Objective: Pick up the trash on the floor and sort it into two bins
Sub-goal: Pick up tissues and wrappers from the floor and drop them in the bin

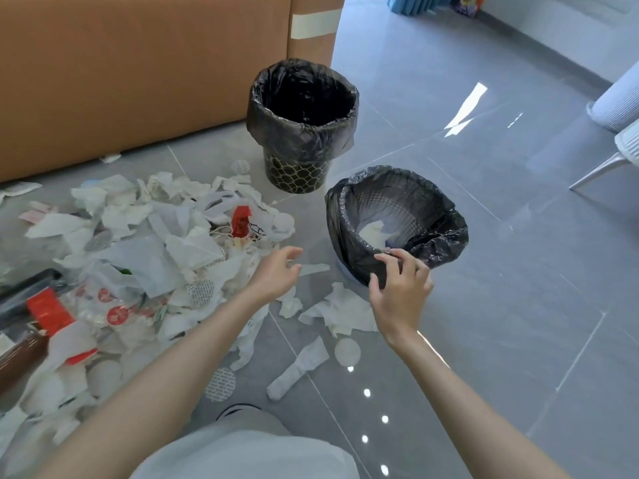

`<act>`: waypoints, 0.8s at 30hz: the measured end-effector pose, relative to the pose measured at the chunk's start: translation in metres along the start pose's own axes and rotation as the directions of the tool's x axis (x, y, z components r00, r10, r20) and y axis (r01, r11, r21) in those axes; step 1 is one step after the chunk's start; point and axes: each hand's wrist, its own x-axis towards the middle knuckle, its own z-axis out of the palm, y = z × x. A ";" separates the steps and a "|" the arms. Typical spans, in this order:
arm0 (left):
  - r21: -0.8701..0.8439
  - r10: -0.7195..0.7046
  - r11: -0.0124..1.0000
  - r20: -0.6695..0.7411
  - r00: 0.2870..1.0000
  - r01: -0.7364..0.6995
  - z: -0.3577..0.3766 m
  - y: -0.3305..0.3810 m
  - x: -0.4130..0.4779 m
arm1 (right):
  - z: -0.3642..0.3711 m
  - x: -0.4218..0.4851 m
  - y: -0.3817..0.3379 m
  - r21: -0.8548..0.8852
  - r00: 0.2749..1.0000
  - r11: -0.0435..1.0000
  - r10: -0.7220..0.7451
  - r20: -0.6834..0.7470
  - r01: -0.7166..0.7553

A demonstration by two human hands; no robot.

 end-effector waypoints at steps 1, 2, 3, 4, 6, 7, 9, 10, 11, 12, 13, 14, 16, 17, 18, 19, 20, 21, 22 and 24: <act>-0.020 -0.019 1.000 -0.011 1.000 0.019 0.005 -0.008 -0.001 | 0.004 -0.009 -0.002 0.021 0.996 0.996 -0.081 -0.035 0.082; -0.031 -0.034 0.999 -0.015 0.999 0.033 0.010 -0.014 -0.002 | 0.009 -0.017 -0.003 0.053 0.988 0.986 -0.155 -0.025 0.157; -0.032 -0.049 0.998 -0.012 0.999 0.048 0.015 -0.022 -0.004 | 0.014 -0.023 -0.005 0.090 0.978 0.976 -0.205 0.041 0.201; -0.025 -0.056 0.998 -0.008 0.998 0.056 0.019 -0.028 -0.005 | 0.021 -0.028 -0.006 0.124 0.964 0.973 -0.212 0.164 0.193; 0.011 -0.061 0.998 -0.005 0.998 0.061 0.026 -0.041 -0.007 | 0.039 -0.035 -0.006 0.117 0.860 0.992 -0.107 0.500 0.056; 0.038 -0.059 0.998 -0.009 0.998 0.059 0.029 -0.048 -0.008 | 0.049 -0.036 -0.006 0.085 0.763 0.996 -0.038 0.645 -0.022; 0.075 -0.054 0.996 -0.013 0.998 0.055 0.036 -0.062 -0.011 | 0.068 -0.038 -0.008 0.053 0.595 0.989 0.041 0.802 -0.140; 0.086 -0.046 0.995 -0.006 0.999 0.046 0.039 -0.068 -0.013 | 0.076 -0.039 -0.008 0.061 0.558 0.981 0.051 0.829 -0.182; 0.103 -0.043 0.994 0.008 0.999 0.042 0.042 -0.076 -0.015 | 0.084 -0.042 -0.009 0.068 0.532 0.973 0.061 0.845 -0.219; 0.131 -0.047 0.990 0.025 0.999 0.043 0.045 -0.084 -0.015 | 0.091 -0.045 -0.010 0.059 0.511 0.969 0.075 0.856 -0.242; 0.164 -0.064 0.985 0.041 0.997 0.057 0.048 -0.091 -0.015 | 0.096 -0.049 -0.008 0.031 0.496 0.972 0.092 0.863 -0.234; 0.199 -0.105 0.976 0.053 0.993 0.093 0.050 -0.100 -0.015 | 0.103 -0.055 -0.007 0.002 0.499 0.979 0.103 0.861 -0.205; 0.243 -0.218 0.950 0.059 0.974 0.198 0.053 -0.114 -0.018 | 0.107 -0.067 -0.004 -0.017 0.560 0.987 0.103 0.822 -0.157; 0.257 -0.275 0.933 0.063 0.959 0.251 0.053 -0.122 -0.020 | 0.110 -0.069 -0.003 0.000 0.595 0.986 0.100 0.798 -0.165; 0.282 -0.321 0.915 0.074 0.944 0.289 0.053 -0.128 -0.023 | 0.112 -0.071 -0.001 0.018 0.617 0.983 0.100 0.780 -0.183; 0.328 -0.349 0.895 0.087 0.933 0.304 0.055 -0.135 -0.026 | 0.112 -0.070 -0.001 0.026 0.623 0.980 0.106 0.775 -0.199; 0.378 -0.366 0.874 0.095 0.926 0.306 0.057 -0.140 -0.029 | 0.112 -0.068 -0.001 0.040 0.630 0.976 0.107 0.769 -0.215; 0.418 -0.366 0.859 0.095 0.926 0.297 0.059 -0.144 -0.032 | 0.110 -0.065 -0.002 0.062 0.632 0.966 0.116 0.766 -0.253; 0.439 -0.351 0.853 0.085 0.933 0.281 0.061 -0.147 -0.035 | 0.109 -0.063 -0.003 0.103 0.641 0.950 0.115 0.759 -0.293; 0.469 -0.304 0.849 0.055 0.951 0.244 0.063 -0.156 -0.039 | 0.106 -0.059 -0.010 0.193 0.671 0.922 0.090 0.736 -0.335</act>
